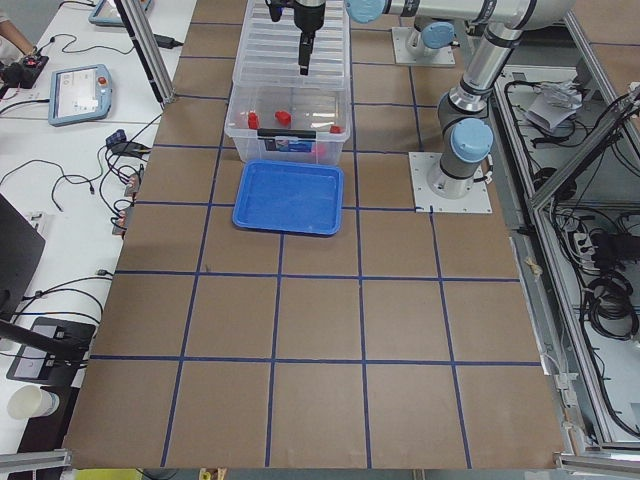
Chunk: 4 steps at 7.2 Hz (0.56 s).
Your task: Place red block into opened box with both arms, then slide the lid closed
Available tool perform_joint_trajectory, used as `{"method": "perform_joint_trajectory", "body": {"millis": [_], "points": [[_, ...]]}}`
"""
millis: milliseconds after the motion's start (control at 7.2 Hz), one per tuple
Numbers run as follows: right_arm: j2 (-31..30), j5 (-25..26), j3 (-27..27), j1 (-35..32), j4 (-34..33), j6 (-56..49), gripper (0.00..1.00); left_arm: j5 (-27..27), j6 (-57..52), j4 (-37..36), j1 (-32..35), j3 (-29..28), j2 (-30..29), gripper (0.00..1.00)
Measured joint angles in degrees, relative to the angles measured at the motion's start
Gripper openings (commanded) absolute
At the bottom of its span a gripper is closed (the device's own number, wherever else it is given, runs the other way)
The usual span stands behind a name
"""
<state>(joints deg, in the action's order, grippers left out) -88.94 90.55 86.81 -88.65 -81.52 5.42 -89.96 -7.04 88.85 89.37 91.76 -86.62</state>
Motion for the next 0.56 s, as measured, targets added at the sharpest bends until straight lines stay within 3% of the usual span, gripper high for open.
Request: {"method": "perform_joint_trajectory", "body": {"millis": [556], "points": [[0.0,0.57,0.35,-0.03,-0.35,0.17,1.0,-0.16,-0.45,-0.08,-0.66,0.4,-1.24,1.0]]}}
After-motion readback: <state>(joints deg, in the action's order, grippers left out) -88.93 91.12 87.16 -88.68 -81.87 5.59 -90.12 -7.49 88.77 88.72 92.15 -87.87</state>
